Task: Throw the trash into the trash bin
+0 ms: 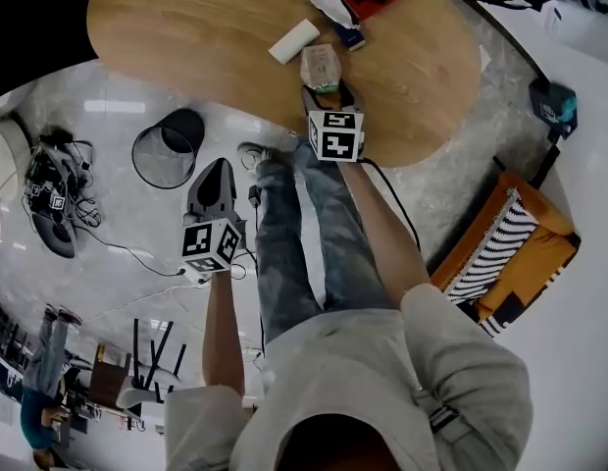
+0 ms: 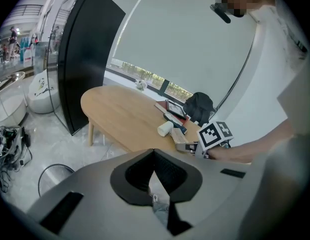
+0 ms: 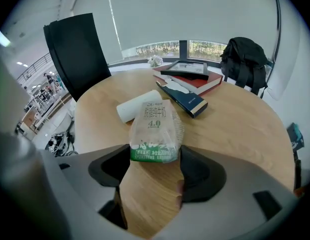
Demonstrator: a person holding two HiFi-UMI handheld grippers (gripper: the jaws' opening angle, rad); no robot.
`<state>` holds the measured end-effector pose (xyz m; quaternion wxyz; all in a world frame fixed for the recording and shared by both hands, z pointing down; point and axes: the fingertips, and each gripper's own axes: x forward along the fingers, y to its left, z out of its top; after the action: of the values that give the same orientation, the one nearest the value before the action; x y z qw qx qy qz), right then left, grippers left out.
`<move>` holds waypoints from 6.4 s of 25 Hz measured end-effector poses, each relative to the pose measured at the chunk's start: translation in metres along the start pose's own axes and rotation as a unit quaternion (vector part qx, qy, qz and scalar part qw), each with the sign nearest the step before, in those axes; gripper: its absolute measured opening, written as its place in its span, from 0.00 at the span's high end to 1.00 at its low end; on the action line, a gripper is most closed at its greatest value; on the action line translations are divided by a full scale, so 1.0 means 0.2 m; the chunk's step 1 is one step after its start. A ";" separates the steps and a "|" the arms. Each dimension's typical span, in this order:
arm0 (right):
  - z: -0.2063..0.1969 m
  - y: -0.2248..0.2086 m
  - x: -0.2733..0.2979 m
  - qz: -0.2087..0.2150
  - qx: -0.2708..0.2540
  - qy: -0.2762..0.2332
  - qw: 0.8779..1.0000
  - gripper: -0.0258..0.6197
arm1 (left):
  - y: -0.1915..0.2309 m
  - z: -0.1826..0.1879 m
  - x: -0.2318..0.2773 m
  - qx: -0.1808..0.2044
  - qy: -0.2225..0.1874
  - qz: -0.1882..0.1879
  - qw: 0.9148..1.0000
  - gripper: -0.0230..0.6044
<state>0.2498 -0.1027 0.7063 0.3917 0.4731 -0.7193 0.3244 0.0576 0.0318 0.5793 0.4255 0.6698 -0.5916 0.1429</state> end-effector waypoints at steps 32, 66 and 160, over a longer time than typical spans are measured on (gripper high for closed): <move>0.05 1.05 -0.41 0.239 -0.296 -0.033 0.924 0.46 | 0.56 -0.10 -0.61 -0.158 -0.170 0.187 0.955 0.93; -0.80 2.20 -0.09 0.345 -0.507 0.120 0.781 0.44 | 0.90 -0.83 -1.38 -0.306 -0.230 0.341 0.859 0.93; 0.49 0.67 -0.18 0.241 -0.283 -0.020 0.928 0.91 | 0.32 0.28 -0.32 -0.104 -0.155 0.122 0.975 0.93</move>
<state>0.1093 -0.1236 0.6147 0.4049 0.1614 -0.8814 0.1819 -0.0351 0.0372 0.5275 0.3752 0.5586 -0.7392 0.0261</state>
